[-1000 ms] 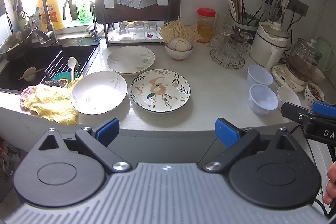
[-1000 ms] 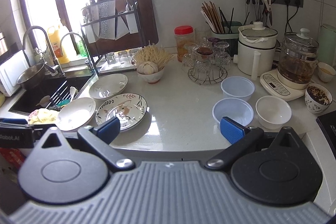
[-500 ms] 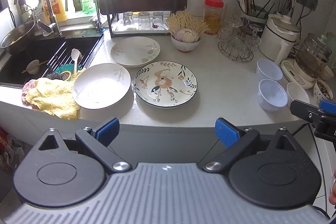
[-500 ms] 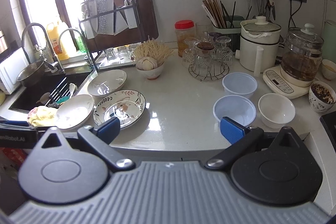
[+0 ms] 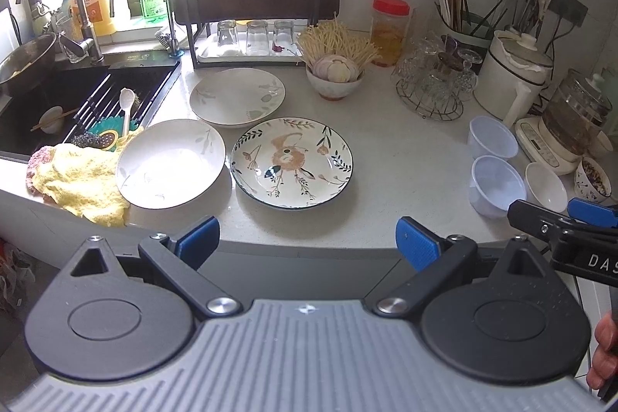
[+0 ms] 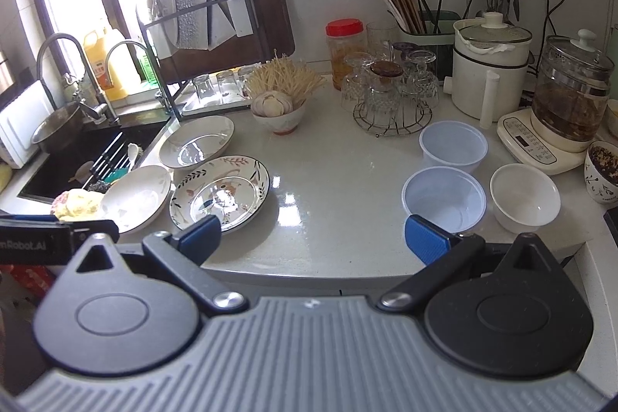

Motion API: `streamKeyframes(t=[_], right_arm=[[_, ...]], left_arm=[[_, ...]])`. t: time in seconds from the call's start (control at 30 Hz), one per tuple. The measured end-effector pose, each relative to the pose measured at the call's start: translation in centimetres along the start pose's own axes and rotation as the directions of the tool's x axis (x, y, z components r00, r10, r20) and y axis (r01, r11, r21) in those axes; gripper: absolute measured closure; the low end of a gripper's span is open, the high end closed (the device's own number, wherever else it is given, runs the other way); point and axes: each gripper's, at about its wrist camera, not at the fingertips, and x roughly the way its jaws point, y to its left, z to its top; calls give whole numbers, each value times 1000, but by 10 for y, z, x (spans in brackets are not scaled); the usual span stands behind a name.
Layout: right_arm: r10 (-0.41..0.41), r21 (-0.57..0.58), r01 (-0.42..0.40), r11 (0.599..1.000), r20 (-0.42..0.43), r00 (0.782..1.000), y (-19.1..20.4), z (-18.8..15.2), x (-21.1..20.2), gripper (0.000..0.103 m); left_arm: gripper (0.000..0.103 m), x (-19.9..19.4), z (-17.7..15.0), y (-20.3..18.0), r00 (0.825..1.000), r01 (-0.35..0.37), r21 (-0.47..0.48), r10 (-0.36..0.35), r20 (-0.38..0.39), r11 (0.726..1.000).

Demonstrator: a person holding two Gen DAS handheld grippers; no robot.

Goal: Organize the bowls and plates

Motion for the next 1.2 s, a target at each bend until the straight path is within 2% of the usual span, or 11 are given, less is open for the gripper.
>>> streamKeyframes(t=[0.33,0.67,0.83,1.1,1.2], right_arm=[[-19,-5,19,1000,-16,1000,0,-3,3,0],[26,9,-27,1000,16,1000,3,-3,-6,0],[9,19,-10,1000,24,1000,7,-4,-2,0],[-26,45,25,999,40,999,15,1,3,0],[-54,52,53,997,22,998,19,1,11,0]], left_arm=[[4,11,2,5,1000,7,-14,-7,-11,1000],[4,8,5,8,1000,28,1,-28,-4,1000],[4,5,7,8,999,53,5,-53,4,999],[4,27,21,21,996,90,41,-89,-9,995],[4,36,28,28,994,107,47,-106,-27,993]])
